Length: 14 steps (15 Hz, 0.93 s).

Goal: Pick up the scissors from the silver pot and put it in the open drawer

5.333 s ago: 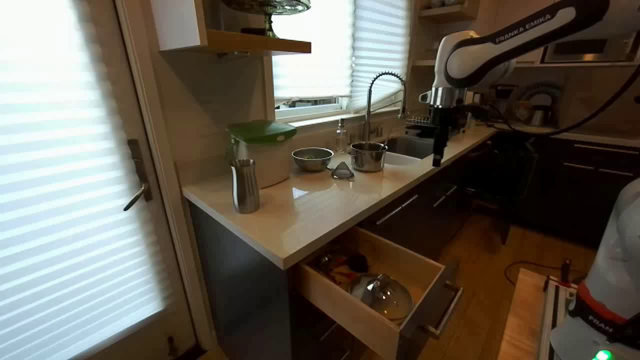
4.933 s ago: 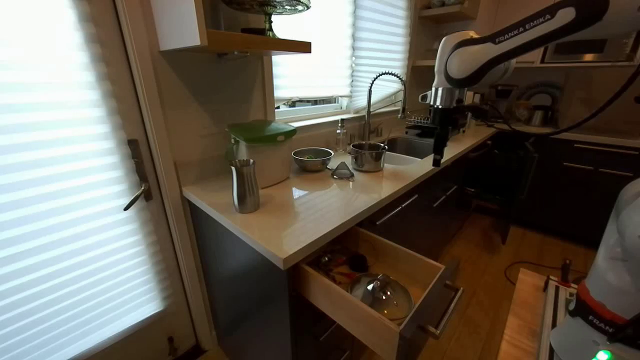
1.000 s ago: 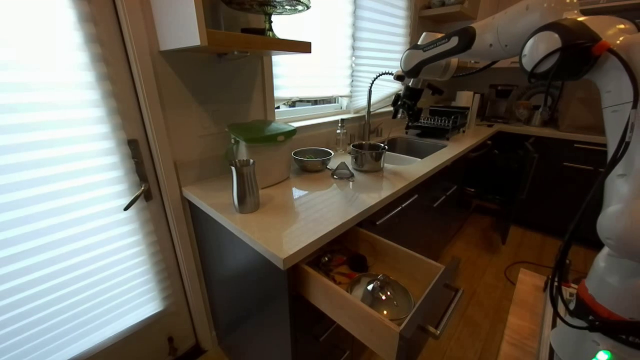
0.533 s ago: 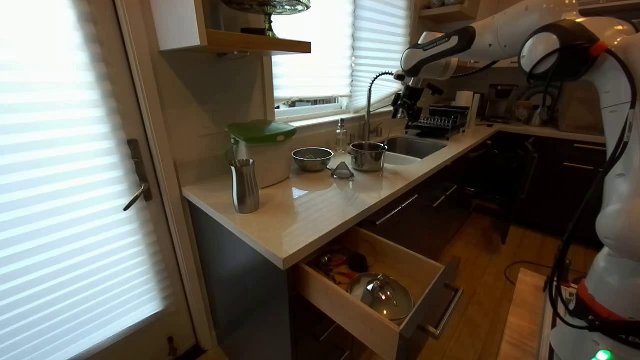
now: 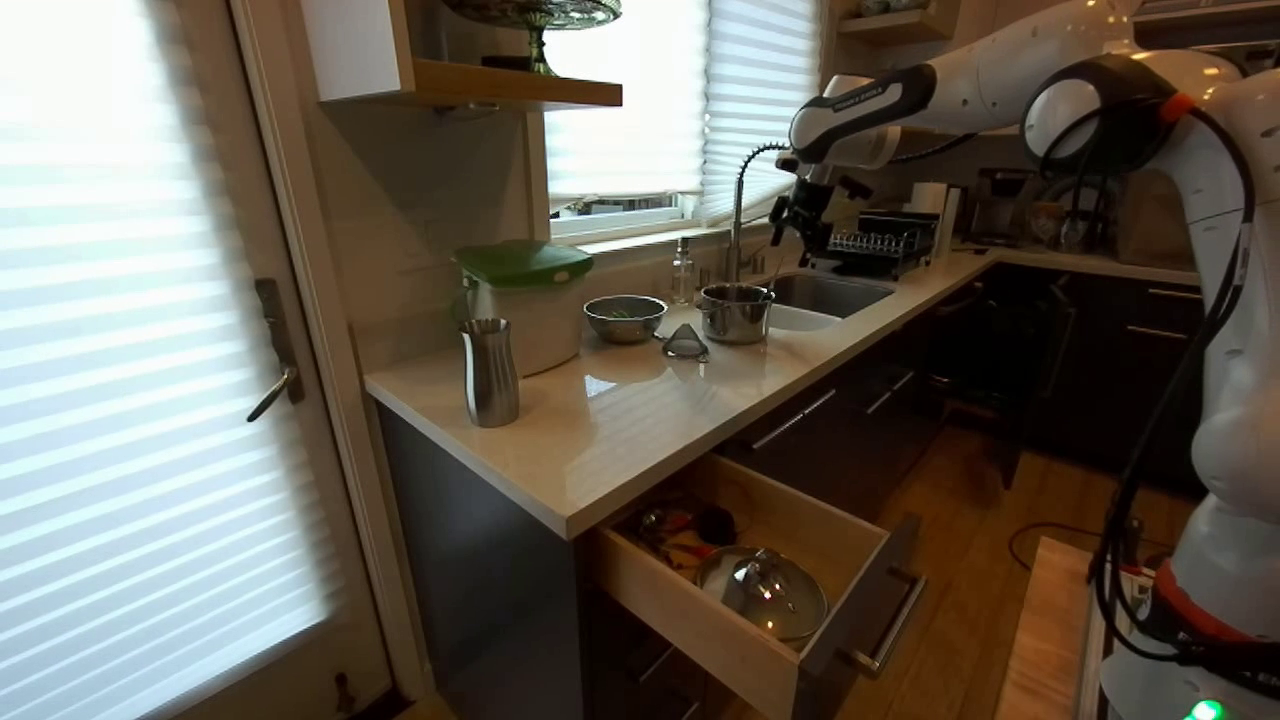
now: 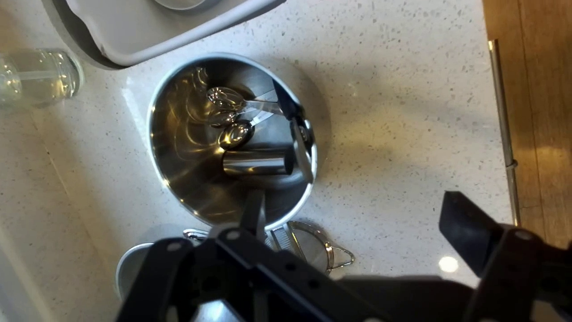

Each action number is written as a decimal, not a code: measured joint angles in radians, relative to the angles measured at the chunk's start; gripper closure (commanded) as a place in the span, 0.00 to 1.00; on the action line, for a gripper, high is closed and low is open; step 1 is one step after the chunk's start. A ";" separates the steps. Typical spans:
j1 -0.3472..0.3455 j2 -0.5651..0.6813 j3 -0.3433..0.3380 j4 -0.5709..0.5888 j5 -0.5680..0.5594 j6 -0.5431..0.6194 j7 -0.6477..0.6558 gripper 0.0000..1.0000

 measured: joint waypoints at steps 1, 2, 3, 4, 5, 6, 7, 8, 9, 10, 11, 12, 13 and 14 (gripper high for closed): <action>-0.002 0.017 0.002 0.018 0.003 0.000 -0.006 0.03; -0.006 0.033 0.006 0.036 0.007 0.000 -0.014 0.10; -0.011 0.049 0.010 0.054 0.011 0.000 -0.026 0.13; -0.016 0.066 0.013 0.072 0.014 0.000 -0.037 0.29; -0.020 0.083 0.017 0.091 0.015 0.000 -0.047 0.36; -0.025 0.098 0.022 0.107 0.015 -0.001 -0.053 0.47; -0.028 0.112 0.025 0.122 0.015 -0.001 -0.056 0.54; -0.031 0.124 0.028 0.136 0.015 -0.001 -0.059 0.62; -0.034 0.135 0.030 0.149 0.015 -0.001 -0.062 0.69; -0.036 0.144 0.032 0.162 0.015 -0.001 -0.065 0.76; -0.038 0.152 0.033 0.172 0.015 -0.002 -0.067 0.85; -0.040 0.157 0.034 0.180 0.014 -0.003 -0.069 0.92; -0.041 0.161 0.034 0.187 0.014 -0.006 -0.071 0.99; -0.041 0.164 0.034 0.192 0.014 -0.012 -0.074 1.00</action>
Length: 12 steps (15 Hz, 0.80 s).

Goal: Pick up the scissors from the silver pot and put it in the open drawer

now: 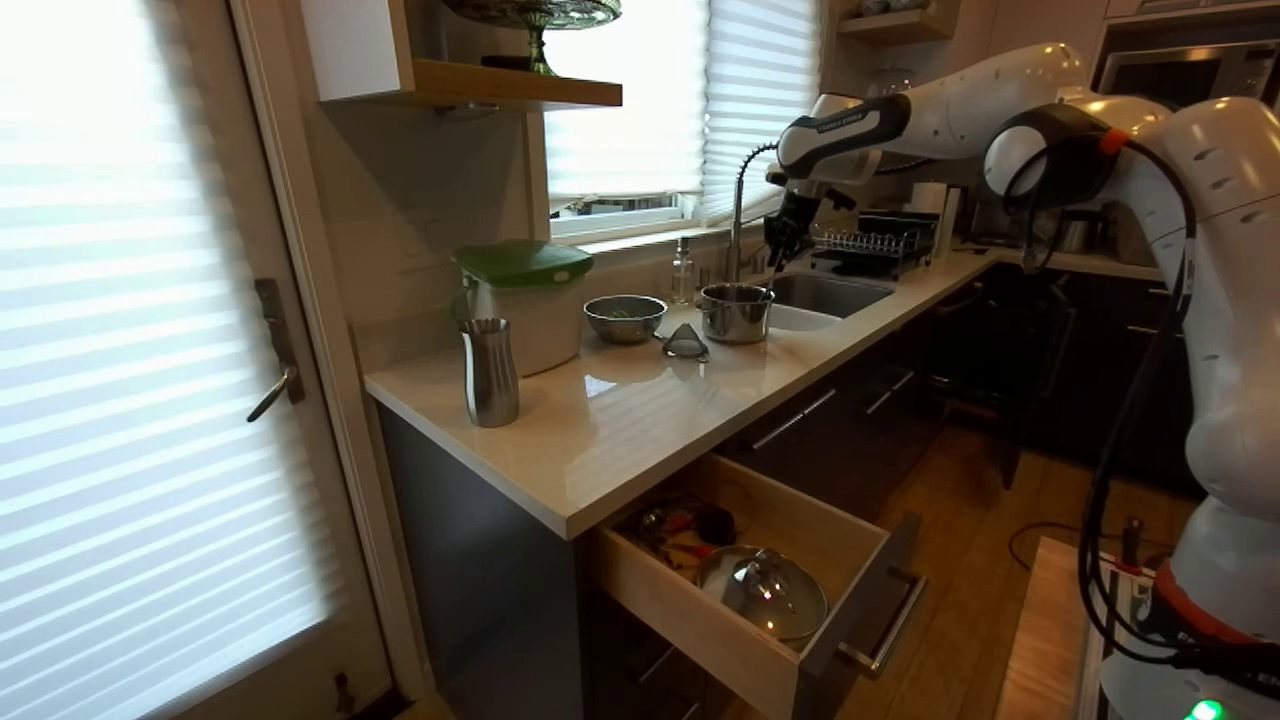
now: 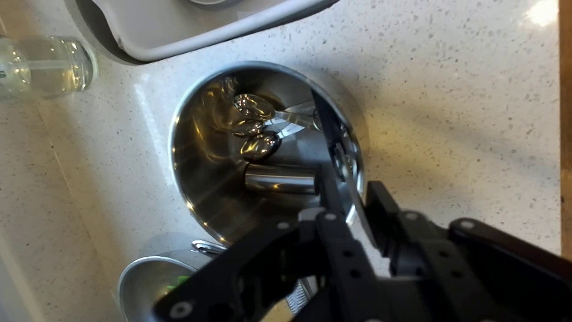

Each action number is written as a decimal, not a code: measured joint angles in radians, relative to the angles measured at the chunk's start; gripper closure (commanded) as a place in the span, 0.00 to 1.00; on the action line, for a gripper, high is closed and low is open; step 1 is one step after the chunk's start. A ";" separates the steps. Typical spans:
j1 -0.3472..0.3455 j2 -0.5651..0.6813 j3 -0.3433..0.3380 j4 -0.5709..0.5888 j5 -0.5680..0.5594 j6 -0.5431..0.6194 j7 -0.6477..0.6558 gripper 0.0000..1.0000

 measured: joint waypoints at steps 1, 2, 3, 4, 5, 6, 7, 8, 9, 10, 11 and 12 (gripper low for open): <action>0.000 0.002 0.000 0.004 0.000 -0.008 -0.004 1.00; 0.000 0.003 0.000 0.006 0.000 -0.013 -0.007 1.00; 0.000 0.003 0.001 0.010 0.000 -0.015 -0.011 0.98; 0.000 0.003 0.001 0.012 0.000 -0.022 -0.012 0.99; 0.000 0.002 0.001 0.014 0.000 -0.024 -0.012 0.98; 0.000 0.000 0.002 0.018 0.003 -0.025 -0.012 0.98; 0.000 -0.004 0.004 0.023 0.009 -0.025 -0.012 0.98; -0.001 -0.013 0.008 0.029 0.022 -0.026 -0.012 0.98; -0.002 -0.027 0.013 0.033 0.038 -0.026 -0.014 0.98; -0.003 -0.046 0.021 0.036 0.056 -0.026 -0.018 0.98; -0.003 -0.066 0.030 0.037 0.072 -0.032 -0.024 0.98; -0.003 -0.089 0.039 0.036 0.088 -0.051 -0.032 0.98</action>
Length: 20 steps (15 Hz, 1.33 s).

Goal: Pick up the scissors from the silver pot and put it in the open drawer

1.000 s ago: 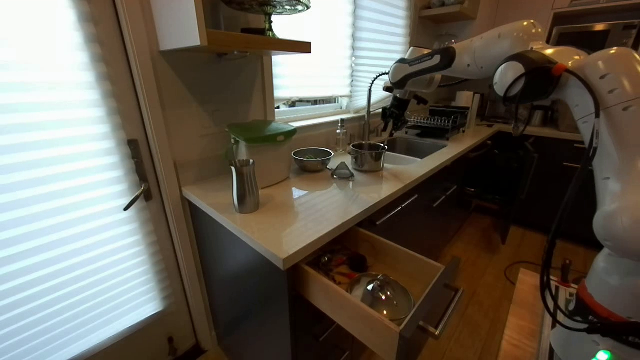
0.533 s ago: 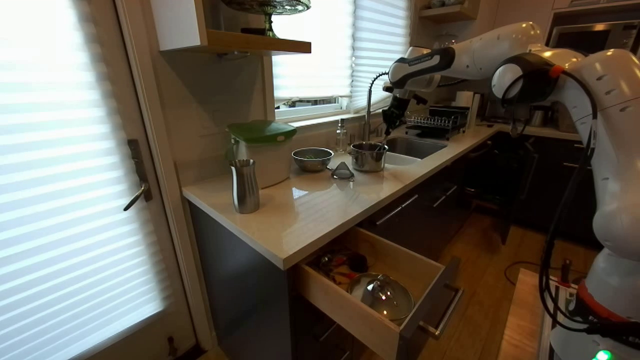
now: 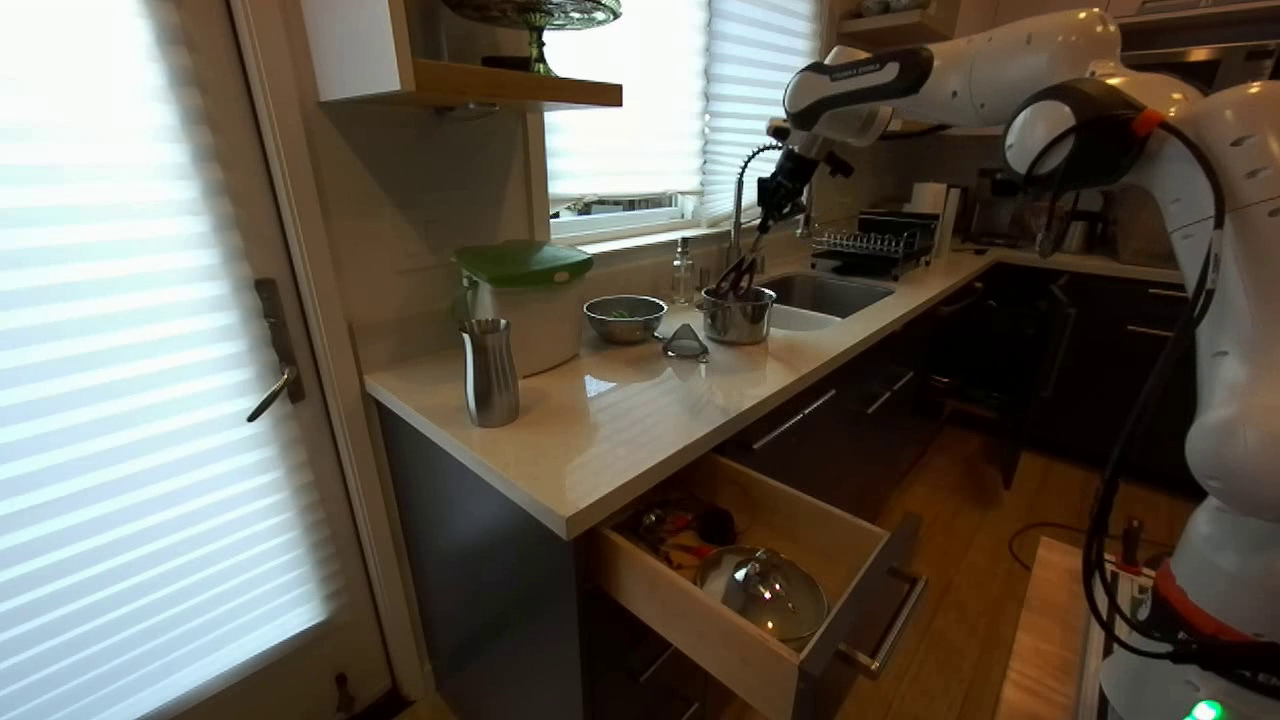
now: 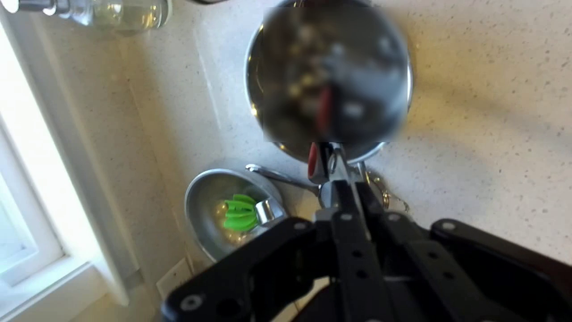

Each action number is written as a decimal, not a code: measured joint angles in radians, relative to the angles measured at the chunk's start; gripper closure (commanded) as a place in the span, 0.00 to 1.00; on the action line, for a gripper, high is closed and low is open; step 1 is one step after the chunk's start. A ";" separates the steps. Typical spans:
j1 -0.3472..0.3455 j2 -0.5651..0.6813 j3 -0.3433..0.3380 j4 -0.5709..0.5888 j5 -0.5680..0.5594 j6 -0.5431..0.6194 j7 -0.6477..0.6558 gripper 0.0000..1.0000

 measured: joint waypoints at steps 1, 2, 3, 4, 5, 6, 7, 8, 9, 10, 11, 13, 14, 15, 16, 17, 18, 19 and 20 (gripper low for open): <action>0.000 -0.026 0.009 -0.002 0.013 -0.027 -0.005 0.98; 0.000 -0.054 0.016 -0.007 0.025 -0.054 -0.008 0.98; 0.000 -0.083 0.020 -0.015 0.035 -0.079 -0.014 0.98; -0.001 -0.115 0.023 -0.028 0.042 -0.103 -0.021 0.98; -0.002 -0.152 0.023 -0.048 0.047 -0.132 -0.033 0.98; -0.005 -0.191 0.023 -0.075 0.048 -0.171 -0.050 0.98; -0.009 -0.234 0.021 -0.111 0.046 -0.225 -0.072 0.98; -0.013 -0.275 0.018 -0.152 0.038 -0.286 -0.092 0.98; -0.016 -0.314 0.014 -0.197 0.027 -0.343 -0.110 0.98; -0.018 -0.352 0.009 -0.246 0.010 -0.396 -0.128 0.98; -0.019 -0.388 0.006 -0.297 -0.015 -0.441 -0.144 0.98; -0.015 -0.458 0.009 -0.401 -0.086 -0.510 -0.178 0.98; 0.004 -0.495 0.000 -0.454 -0.121 -0.535 -0.194 0.98; 0.033 -0.531 -0.015 -0.506 -0.151 -0.547 -0.205 0.98; 0.062 -0.569 -0.025 -0.560 -0.177 -0.551 -0.209 0.94; 0.091 -0.603 -0.032 -0.610 -0.202 -0.559 -0.210 0.94; 0.113 -0.631 -0.036 -0.651 -0.219 -0.564 -0.210 0.94; 0.127 -0.652 -0.036 -0.678 -0.228 -0.564 -0.210 0.94; 0.133 -0.665 -0.037 -0.693 -0.231 -0.564 -0.210 0.94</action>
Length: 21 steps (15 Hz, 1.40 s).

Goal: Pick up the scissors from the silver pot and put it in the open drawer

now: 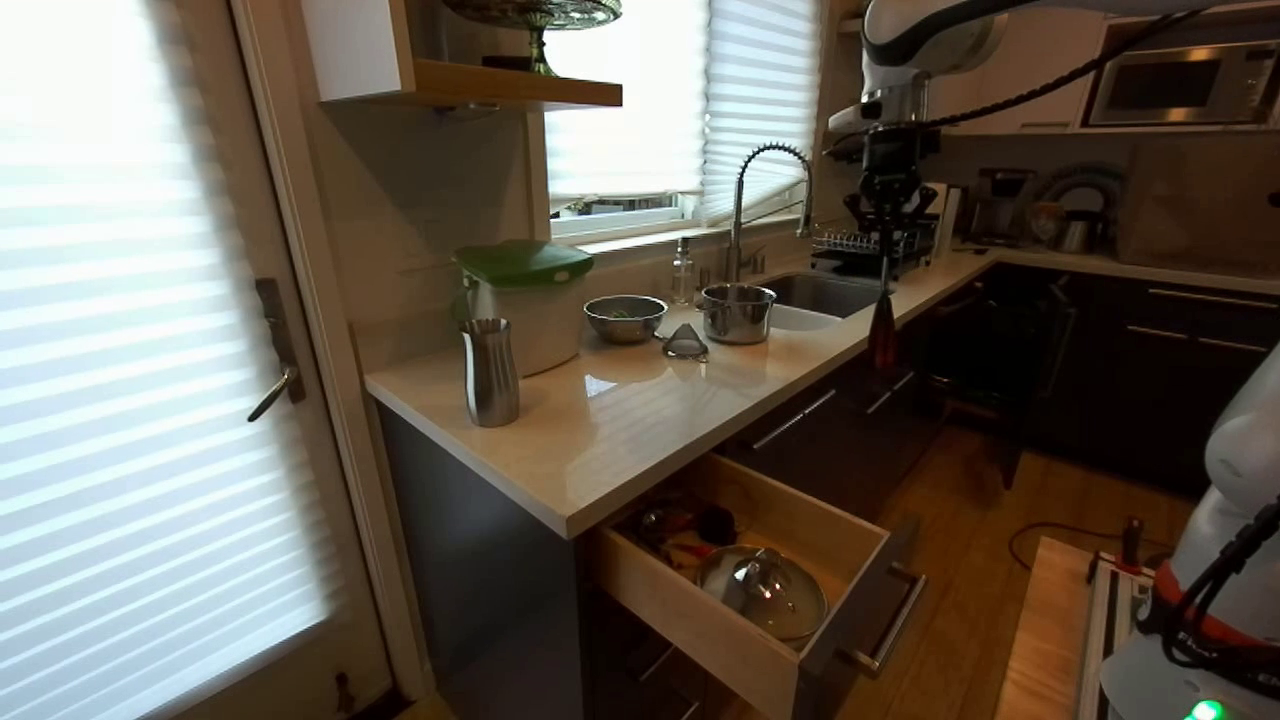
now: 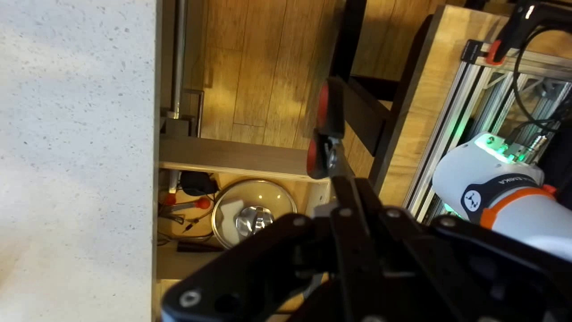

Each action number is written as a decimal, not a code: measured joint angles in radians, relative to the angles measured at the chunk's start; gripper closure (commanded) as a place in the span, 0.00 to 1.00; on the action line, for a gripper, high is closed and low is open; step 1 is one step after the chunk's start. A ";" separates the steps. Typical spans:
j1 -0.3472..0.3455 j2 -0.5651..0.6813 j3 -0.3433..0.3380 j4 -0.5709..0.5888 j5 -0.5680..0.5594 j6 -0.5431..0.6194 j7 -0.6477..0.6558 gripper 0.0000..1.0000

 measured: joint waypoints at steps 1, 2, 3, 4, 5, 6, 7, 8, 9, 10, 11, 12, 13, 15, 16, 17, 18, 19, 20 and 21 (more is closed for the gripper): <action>0.001 -0.005 -0.002 -0.006 -0.001 0.000 0.000 0.94; 0.001 -0.006 -0.005 -0.007 -0.002 0.000 -0.002 0.98; 0.001 -0.006 -0.008 -0.007 -0.002 0.000 -0.003 0.98; 0.007 -0.003 -0.020 -0.004 0.016 0.000 0.019 0.98; 0.018 0.003 -0.040 -0.003 0.047 0.000 0.055 0.98; 0.027 0.010 -0.057 -0.005 0.084 0.000 0.092 0.98; 0.036 0.018 -0.069 -0.011 0.122 0.001 0.128 0.98; 0.044 0.025 -0.073 -0.020 0.148 0.003 0.155 0.98; 0.058 0.028 -0.072 -0.037 0.177 0.015 0.189 0.98; 0.077 0.029 -0.068 -0.062 0.200 0.040 0.226 0.98; 0.098 0.030 -0.061 -0.088 0.220 0.069 0.261 0.98; 0.120 0.031 -0.050 -0.116 0.235 0.103 0.296 0.98; 0.144 0.031 -0.037 -0.146 0.252 0.141 0.329 0.98; 0.189 0.031 -0.007 -0.196 0.284 0.203 0.378 0.98; 0.212 0.031 0.009 -0.219 0.295 0.229 0.400 0.98; 0.233 0.031 0.024 -0.241 0.301 0.253 0.417 0.98; 0.251 0.032 0.038 -0.263 0.302 0.271 0.430 0.94; 0.267 0.035 0.048 -0.280 0.297 0.269 0.432 0.94; 0.278 0.040 0.053 -0.291 0.296 0.264 0.432 0.94; 0.284 0.045 0.055 -0.294 0.295 0.262 0.431 0.98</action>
